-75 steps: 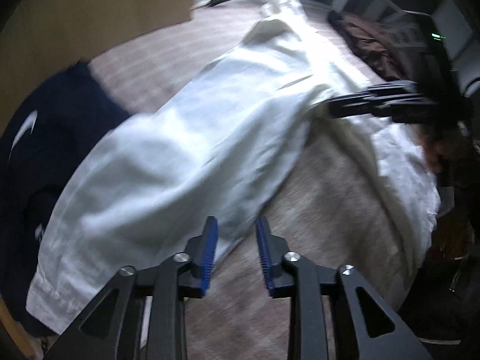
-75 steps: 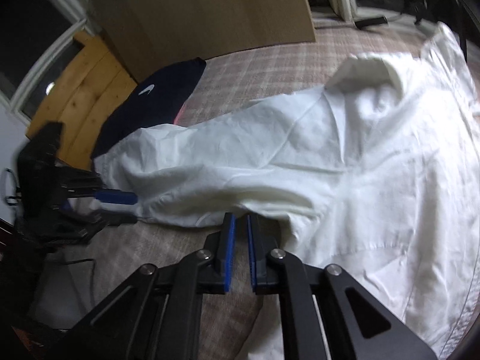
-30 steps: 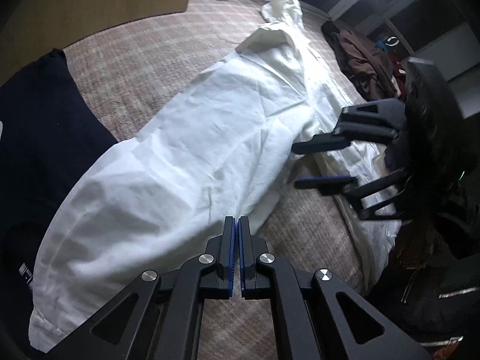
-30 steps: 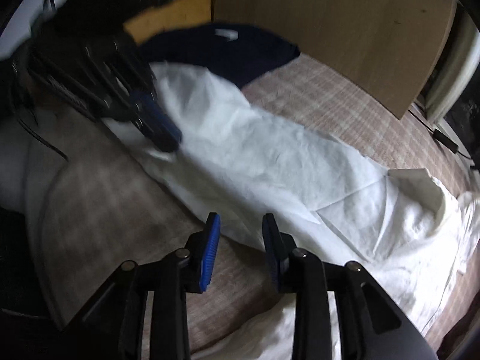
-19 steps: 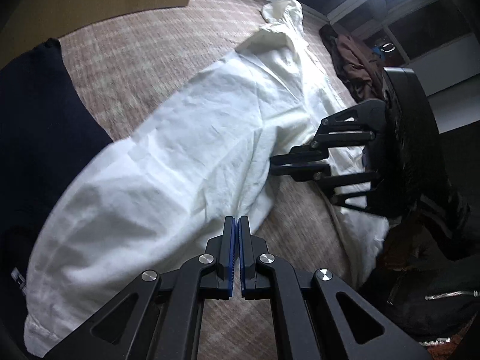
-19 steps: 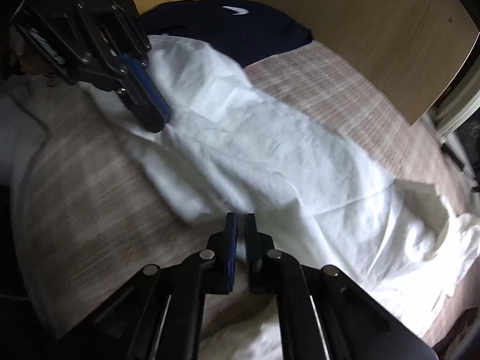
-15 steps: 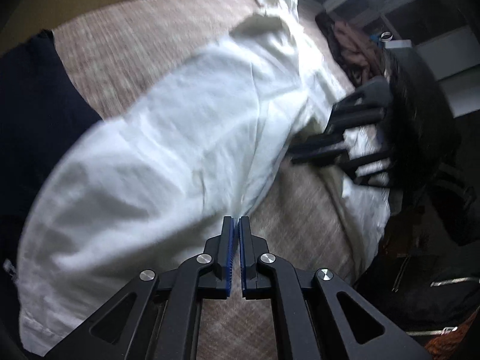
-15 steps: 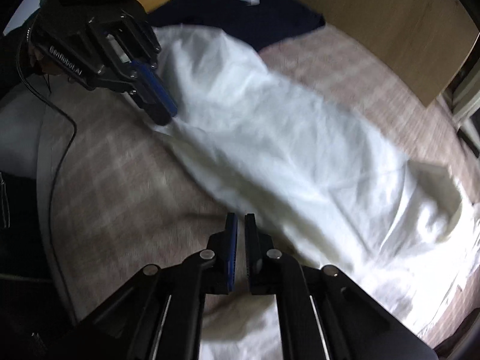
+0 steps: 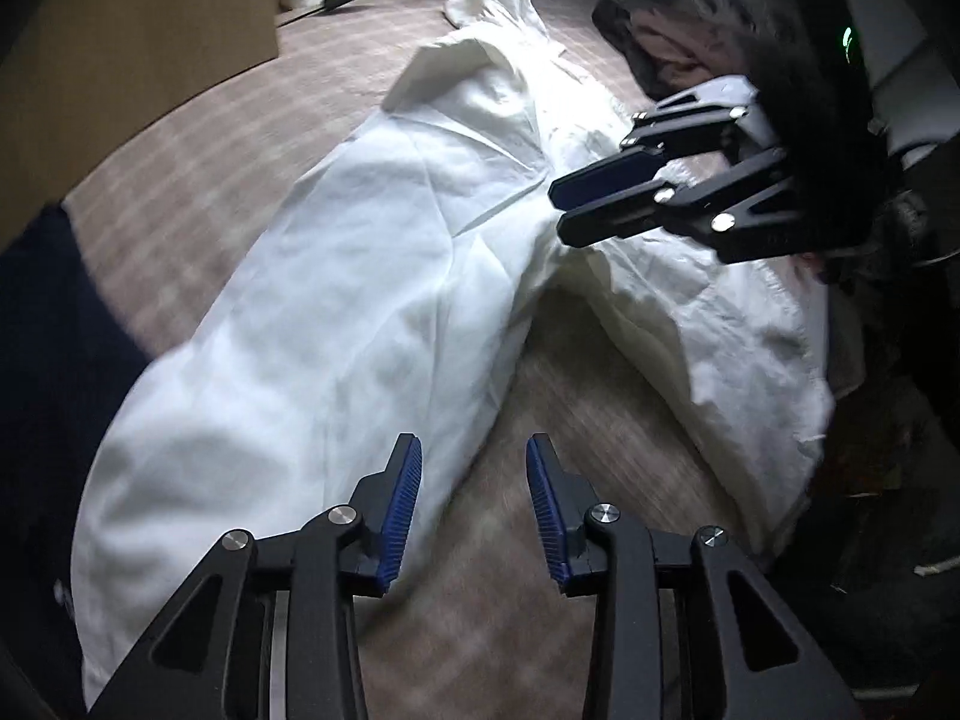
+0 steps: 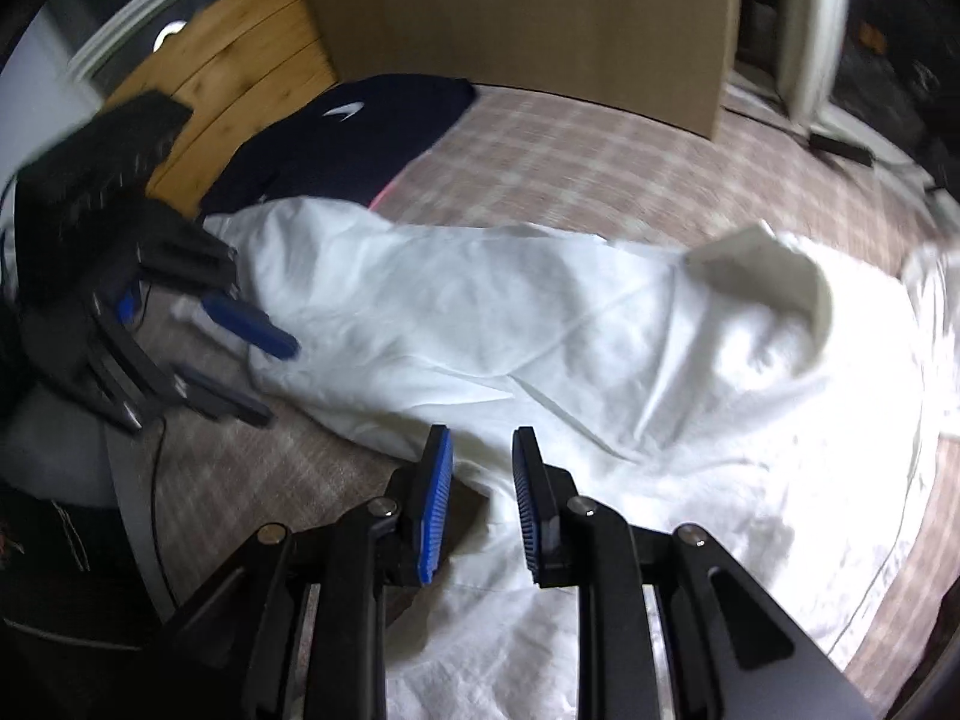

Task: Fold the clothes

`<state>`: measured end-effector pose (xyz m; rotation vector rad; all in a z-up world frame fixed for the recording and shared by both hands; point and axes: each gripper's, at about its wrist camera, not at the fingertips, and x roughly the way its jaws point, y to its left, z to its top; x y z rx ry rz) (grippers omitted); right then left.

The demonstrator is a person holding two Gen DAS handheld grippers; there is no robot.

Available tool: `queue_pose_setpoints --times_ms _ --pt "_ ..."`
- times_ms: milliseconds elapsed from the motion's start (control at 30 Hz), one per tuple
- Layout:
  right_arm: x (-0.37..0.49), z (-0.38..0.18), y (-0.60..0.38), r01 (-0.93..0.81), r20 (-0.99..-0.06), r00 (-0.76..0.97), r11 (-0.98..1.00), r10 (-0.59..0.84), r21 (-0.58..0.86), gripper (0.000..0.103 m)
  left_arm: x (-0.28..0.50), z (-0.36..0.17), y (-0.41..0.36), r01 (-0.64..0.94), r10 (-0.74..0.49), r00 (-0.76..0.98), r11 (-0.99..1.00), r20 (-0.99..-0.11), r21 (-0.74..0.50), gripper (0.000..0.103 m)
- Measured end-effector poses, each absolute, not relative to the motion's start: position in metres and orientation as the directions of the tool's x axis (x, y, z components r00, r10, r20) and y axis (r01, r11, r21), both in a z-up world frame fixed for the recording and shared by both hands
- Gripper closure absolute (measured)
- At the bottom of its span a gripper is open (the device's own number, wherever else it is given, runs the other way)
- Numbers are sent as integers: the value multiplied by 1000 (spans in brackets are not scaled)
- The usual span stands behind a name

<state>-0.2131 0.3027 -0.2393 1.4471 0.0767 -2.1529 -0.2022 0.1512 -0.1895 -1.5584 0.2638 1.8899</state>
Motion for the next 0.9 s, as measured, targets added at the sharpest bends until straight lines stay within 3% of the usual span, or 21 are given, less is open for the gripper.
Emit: queue_pose_setpoints --times_ms 33,100,200,267,433,733,900 --pt "-212 -241 305 456 -875 -284 -858 -392 236 82 -206 -197 157 -606 334 -68 -763 -940 -227 71" --pt "-211 -245 307 451 -881 -292 -866 -371 215 82 -214 -210 159 -596 308 -38 -770 -951 -226 92" --pt "-218 -253 309 434 -891 -312 -884 -329 174 82 -224 -212 149 -549 386 52 -759 -921 -349 99" --pt "-215 -250 309 438 -875 -328 -878 -356 193 82 -229 -203 140 -515 457 96 -737 -884 -437 99" --pt "-194 -240 293 522 -825 -300 -806 -479 278 82 -243 -197 125 -458 521 139 -720 -842 -521 100" --pt "-194 -266 236 666 -865 -261 -728 -430 161 82 -253 -221 126 -409 472 151 -770 -869 -489 99" --pt "-195 -278 212 724 -894 -269 -688 -359 59 75 -257 -221 120 -415 456 142 -778 -879 -471 98"
